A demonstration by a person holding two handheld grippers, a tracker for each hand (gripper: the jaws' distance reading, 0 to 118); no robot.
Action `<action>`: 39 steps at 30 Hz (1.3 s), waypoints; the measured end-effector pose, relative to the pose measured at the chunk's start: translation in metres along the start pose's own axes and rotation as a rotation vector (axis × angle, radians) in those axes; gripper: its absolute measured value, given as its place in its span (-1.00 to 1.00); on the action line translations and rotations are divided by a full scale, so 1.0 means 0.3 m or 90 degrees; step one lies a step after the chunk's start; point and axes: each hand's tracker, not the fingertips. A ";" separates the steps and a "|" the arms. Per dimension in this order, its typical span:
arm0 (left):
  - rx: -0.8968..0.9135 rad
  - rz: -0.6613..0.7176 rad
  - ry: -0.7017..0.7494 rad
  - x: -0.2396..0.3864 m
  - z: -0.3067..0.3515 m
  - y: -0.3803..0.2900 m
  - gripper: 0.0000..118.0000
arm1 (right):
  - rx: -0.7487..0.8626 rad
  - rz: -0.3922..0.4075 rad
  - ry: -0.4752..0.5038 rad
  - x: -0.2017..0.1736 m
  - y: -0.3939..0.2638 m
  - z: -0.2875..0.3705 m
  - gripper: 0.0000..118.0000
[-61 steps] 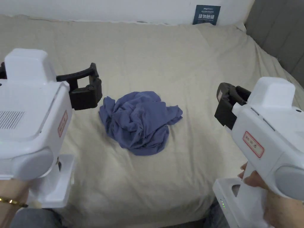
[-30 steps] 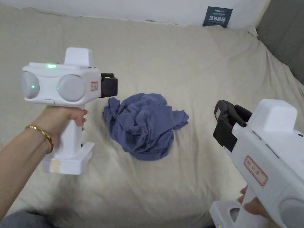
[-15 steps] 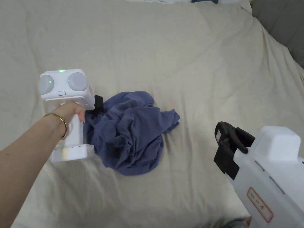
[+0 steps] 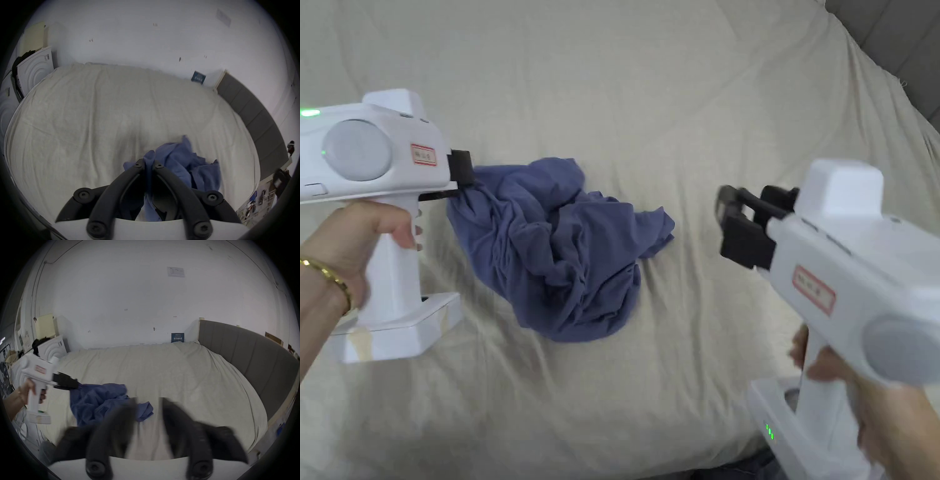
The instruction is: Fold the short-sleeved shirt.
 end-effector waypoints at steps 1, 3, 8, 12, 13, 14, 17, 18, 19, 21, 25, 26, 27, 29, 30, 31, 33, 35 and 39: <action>0.009 -0.006 -0.003 -0.012 0.027 -0.008 -0.87 | -0.027 0.007 0.008 0.002 0.033 -0.050 0.52; 0.013 -0.015 0.005 -0.022 0.052 -0.026 -0.87 | -0.075 -0.002 0.023 -0.007 0.083 -0.153 1.00; 0.013 0.009 0.005 -0.075 0.076 -0.080 -0.87 | -0.234 -0.047 -0.003 -0.044 0.135 -0.457 1.00; 0.005 0.008 0.020 -0.100 0.061 -0.130 -0.87 | -0.368 -0.097 -0.036 -0.078 0.064 -0.697 0.82; 0.000 0.012 0.020 -0.111 0.055 -0.138 -0.87 | -0.389 -0.112 -0.039 -0.086 0.037 -0.739 0.65; -0.008 0.023 0.019 -0.126 0.049 -0.143 -0.87 | -0.404 -0.120 -0.050 -0.088 0.009 -0.768 0.31; -0.017 0.034 0.024 -0.156 0.034 -0.153 -0.87 | -0.408 -0.170 -0.059 -0.102 -0.045 -0.808 -0.79; -0.020 0.034 0.025 -0.169 0.028 -0.150 -0.87 | -0.418 -0.193 -0.053 -0.094 -0.050 -0.797 -0.80; -0.022 0.036 0.026 -0.174 0.026 -0.150 -0.87 | -0.414 -0.195 -0.043 -0.091 -0.046 -0.787 -0.80; -0.034 0.078 0.014 -0.206 0.022 -0.130 -0.87 | -0.399 -0.166 -0.007 -0.067 -0.004 -0.739 -0.81; -0.006 0.158 -0.029 -0.243 0.086 -0.071 -0.87 | -0.323 -0.161 0.042 0.033 0.139 -0.552 -0.81; 0.006 0.150 -0.025 -0.243 0.115 -0.050 -0.87 | -0.300 -0.169 0.052 0.061 0.192 -0.487 -0.81; 0.026 0.141 -0.017 -0.238 0.154 -0.030 -0.87 | -0.278 -0.165 0.054 0.088 0.239 -0.425 -0.81; 0.066 0.119 -0.007 -0.234 0.227 0.027 -0.87 | -0.228 -0.144 0.050 0.142 0.331 -0.298 -0.81; 0.076 0.121 -0.010 -0.235 0.267 0.066 -0.87 | -0.203 -0.138 0.045 0.161 0.381 -0.236 -0.81; 0.083 0.117 -0.012 -0.233 0.301 0.098 -0.87 | -0.183 -0.137 0.037 0.182 0.421 -0.184 -0.81; 0.122 0.093 0.001 -0.225 0.382 0.180 -0.87 | -0.142 -0.152 0.029 0.237 0.507 -0.075 -0.81; 0.159 0.075 0.013 -0.221 0.459 0.260 -0.87 | -0.096 -0.160 0.012 0.266 0.592 0.008 -0.81; 0.232 0.061 0.030 -0.213 0.605 0.431 -0.87 | -0.028 -0.172 -0.036 0.315 0.752 0.123 -0.81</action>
